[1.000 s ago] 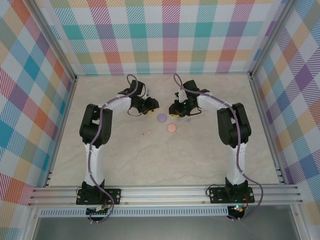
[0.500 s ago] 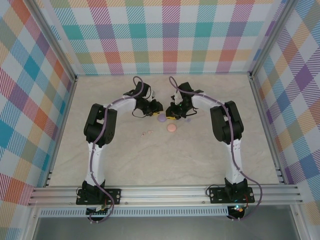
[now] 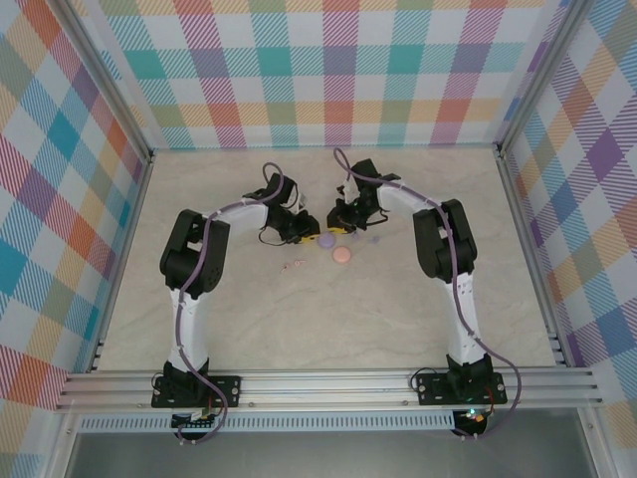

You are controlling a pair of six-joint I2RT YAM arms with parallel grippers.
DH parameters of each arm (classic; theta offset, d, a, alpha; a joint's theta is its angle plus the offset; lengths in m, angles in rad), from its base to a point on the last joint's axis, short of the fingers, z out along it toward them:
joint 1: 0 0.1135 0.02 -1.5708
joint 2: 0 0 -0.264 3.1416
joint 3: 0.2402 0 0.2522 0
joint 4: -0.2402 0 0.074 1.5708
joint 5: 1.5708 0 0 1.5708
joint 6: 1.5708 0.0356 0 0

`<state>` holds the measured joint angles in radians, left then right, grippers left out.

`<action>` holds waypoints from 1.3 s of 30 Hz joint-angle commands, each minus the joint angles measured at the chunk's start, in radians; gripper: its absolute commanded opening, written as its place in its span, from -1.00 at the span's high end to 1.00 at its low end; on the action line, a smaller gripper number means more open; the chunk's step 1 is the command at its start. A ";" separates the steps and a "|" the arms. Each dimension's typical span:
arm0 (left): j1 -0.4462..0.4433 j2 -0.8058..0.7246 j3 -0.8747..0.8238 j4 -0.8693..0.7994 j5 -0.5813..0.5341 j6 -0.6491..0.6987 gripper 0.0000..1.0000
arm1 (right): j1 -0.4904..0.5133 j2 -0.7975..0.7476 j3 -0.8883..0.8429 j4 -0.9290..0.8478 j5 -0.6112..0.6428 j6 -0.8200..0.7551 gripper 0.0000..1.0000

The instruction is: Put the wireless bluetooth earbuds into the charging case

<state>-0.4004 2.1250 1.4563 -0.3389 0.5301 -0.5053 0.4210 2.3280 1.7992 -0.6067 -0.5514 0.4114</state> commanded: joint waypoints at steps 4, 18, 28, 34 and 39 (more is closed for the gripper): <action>-0.022 -0.105 -0.050 -0.015 -0.031 -0.011 0.45 | 0.009 0.010 0.059 -0.057 0.000 0.001 0.70; 0.000 0.036 0.179 -0.122 0.006 0.074 0.34 | 0.004 -0.142 -0.067 -0.074 0.057 -0.013 0.68; 0.000 0.091 0.202 -0.127 0.034 0.085 0.29 | 0.004 -0.148 -0.147 -0.039 -0.014 -0.020 0.60; 0.000 0.085 0.174 -0.117 0.056 0.080 0.34 | 0.005 -0.118 -0.135 -0.040 -0.030 -0.015 0.60; 0.000 0.061 0.140 -0.109 0.056 0.074 0.36 | 0.005 -0.090 -0.121 -0.042 -0.012 0.004 0.63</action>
<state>-0.4072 2.2139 1.6222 -0.4423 0.5617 -0.4400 0.4210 2.1990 1.6588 -0.6449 -0.5510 0.4068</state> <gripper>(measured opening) 0.324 0.189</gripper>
